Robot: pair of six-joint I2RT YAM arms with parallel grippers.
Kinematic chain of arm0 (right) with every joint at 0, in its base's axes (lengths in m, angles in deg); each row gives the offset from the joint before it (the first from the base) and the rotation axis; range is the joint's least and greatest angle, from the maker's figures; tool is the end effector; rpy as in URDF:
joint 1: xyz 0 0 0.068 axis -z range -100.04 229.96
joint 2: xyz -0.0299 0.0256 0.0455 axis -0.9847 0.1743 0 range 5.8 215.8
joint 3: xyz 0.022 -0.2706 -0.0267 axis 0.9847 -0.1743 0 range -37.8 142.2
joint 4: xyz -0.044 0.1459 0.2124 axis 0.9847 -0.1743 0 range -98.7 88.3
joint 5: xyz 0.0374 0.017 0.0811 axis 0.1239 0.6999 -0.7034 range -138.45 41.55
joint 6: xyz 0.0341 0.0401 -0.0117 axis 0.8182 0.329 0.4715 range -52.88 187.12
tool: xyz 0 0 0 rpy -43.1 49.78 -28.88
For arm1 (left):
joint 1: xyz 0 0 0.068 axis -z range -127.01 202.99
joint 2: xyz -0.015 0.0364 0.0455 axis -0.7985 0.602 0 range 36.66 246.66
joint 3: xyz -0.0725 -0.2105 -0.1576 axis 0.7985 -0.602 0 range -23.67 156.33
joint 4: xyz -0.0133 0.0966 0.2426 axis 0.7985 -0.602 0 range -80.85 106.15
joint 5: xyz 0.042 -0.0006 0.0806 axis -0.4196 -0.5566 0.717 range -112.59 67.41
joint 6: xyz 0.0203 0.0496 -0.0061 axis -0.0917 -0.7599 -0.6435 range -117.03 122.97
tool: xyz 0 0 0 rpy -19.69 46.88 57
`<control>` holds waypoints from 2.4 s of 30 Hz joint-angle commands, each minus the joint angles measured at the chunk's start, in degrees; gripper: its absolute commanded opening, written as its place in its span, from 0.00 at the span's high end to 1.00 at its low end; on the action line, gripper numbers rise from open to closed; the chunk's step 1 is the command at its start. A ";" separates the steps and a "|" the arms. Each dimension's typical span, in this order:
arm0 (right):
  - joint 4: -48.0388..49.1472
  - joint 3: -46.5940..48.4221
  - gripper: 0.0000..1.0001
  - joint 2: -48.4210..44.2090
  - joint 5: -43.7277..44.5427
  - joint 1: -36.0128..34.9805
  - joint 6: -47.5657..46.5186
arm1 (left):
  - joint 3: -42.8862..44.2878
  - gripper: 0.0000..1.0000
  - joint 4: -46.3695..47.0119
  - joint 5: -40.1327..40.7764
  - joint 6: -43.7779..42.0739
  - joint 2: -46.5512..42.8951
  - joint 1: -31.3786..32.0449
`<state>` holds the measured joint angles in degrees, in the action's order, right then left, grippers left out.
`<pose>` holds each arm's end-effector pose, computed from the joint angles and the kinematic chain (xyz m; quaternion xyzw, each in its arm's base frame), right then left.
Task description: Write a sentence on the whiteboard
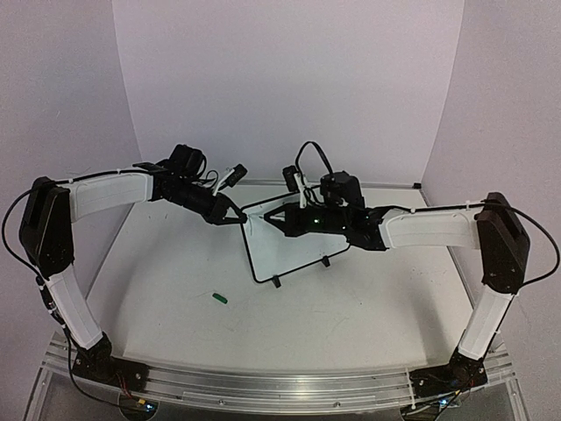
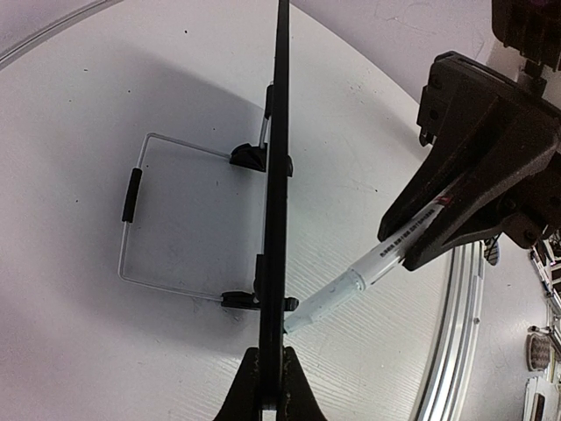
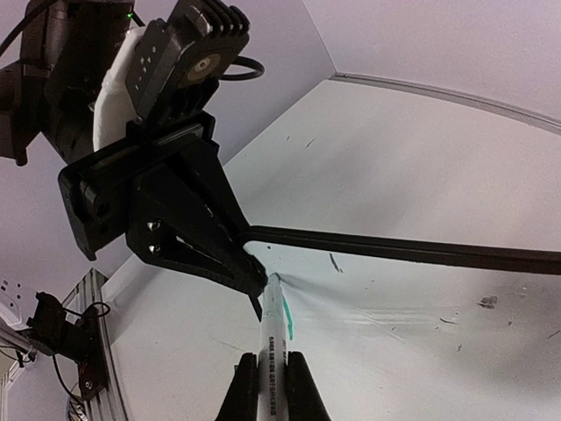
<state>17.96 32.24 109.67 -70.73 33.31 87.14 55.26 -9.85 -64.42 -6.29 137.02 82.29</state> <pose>0.2811 0.3175 0.2571 -0.2938 0.7259 0.4587 0.4199 0.3245 -0.2095 0.2655 0.4097 0.7788 -0.3865 0.2761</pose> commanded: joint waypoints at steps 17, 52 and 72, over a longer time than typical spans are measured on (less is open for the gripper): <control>3.01 -3.89 1.00 -4.56 10.18 -0.31 1.38 | 0.52 1.00 -2.87 2.61 -2.38 -1.09 0.65; 2.66 -6.36 1.00 -3.65 9.19 -0.54 2.17 | 0.69 1.00 -3.18 3.15 -2.67 -1.13 0.94; 2.66 -7.34 1.00 -3.88 7.50 -0.52 2.56 | 0.69 1.00 -3.40 3.40 -2.77 -1.03 0.94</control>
<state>19.47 25.38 107.64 -64.94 32.41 89.31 55.26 -9.94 -63.39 -6.27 136.89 82.57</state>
